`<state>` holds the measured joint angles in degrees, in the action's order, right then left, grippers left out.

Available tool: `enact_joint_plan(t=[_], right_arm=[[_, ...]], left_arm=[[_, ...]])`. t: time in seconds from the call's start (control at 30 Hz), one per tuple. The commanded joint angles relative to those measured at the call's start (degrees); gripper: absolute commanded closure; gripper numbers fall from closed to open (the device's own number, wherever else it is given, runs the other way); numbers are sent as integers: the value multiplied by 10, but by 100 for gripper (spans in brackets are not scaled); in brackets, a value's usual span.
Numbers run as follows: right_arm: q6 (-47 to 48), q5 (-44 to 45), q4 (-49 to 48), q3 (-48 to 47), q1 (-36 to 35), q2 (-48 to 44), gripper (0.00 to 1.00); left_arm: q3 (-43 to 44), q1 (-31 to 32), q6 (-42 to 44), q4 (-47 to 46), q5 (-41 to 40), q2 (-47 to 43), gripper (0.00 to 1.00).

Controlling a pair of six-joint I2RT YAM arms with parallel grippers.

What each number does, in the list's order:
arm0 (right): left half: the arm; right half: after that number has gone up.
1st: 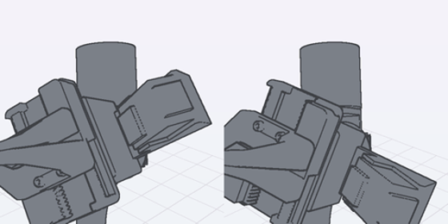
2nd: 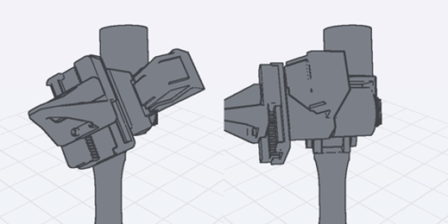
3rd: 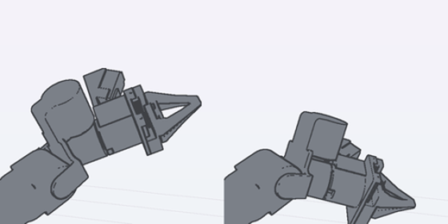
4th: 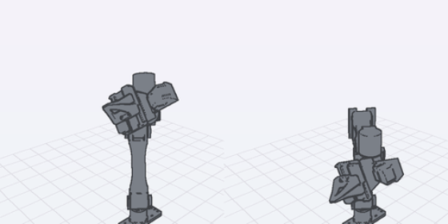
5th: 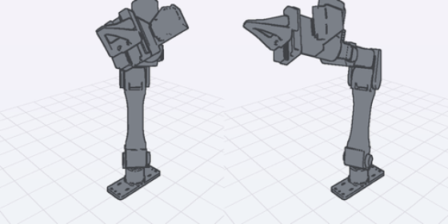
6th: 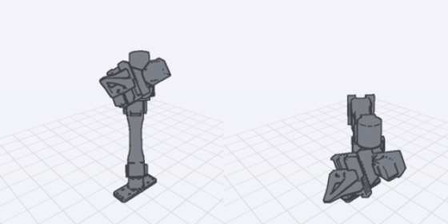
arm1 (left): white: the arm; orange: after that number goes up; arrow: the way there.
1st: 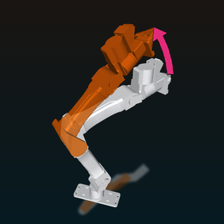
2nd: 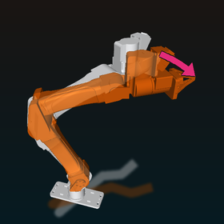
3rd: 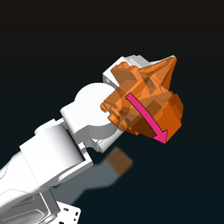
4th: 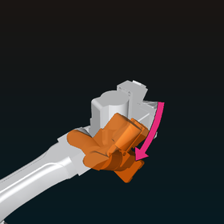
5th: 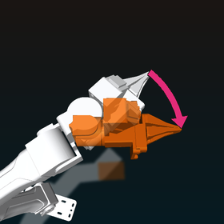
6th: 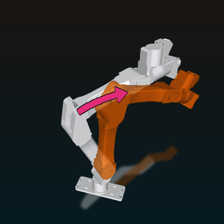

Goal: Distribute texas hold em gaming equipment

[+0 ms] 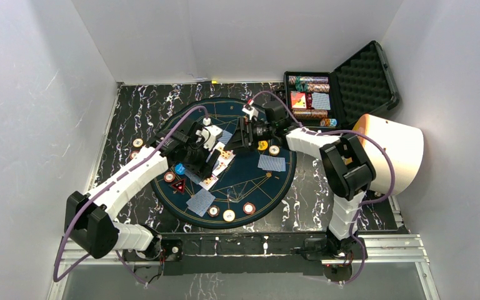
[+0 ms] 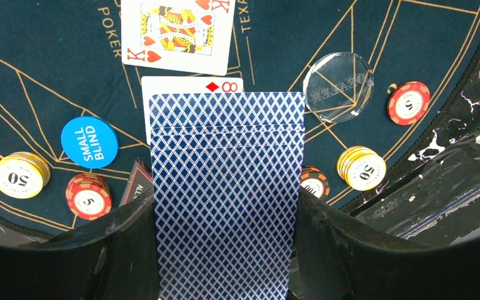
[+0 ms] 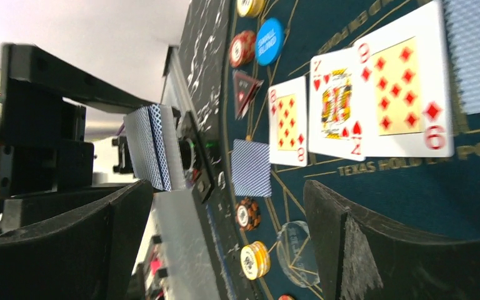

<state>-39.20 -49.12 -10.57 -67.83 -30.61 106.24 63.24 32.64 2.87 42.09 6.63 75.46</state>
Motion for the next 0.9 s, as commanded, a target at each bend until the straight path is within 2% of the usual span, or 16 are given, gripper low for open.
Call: enact_joint_plan(t=[0.0,0.47,0.7,0.87], right_arm=[[-32,-102,-72,-33,-26,22,2],[-90,-99,-137,-63,-92,74,3],[-77,-96,-98,-87,-101,96,7],[-28,-73,-26,-98,-99,90,10]], left_arm=[[27,12,8,3,5,-1,100],[21,19,3,1,1,-9,100],[19,19,2,-2,3,-15,100],[18,19,0,-3,3,-15,100]])
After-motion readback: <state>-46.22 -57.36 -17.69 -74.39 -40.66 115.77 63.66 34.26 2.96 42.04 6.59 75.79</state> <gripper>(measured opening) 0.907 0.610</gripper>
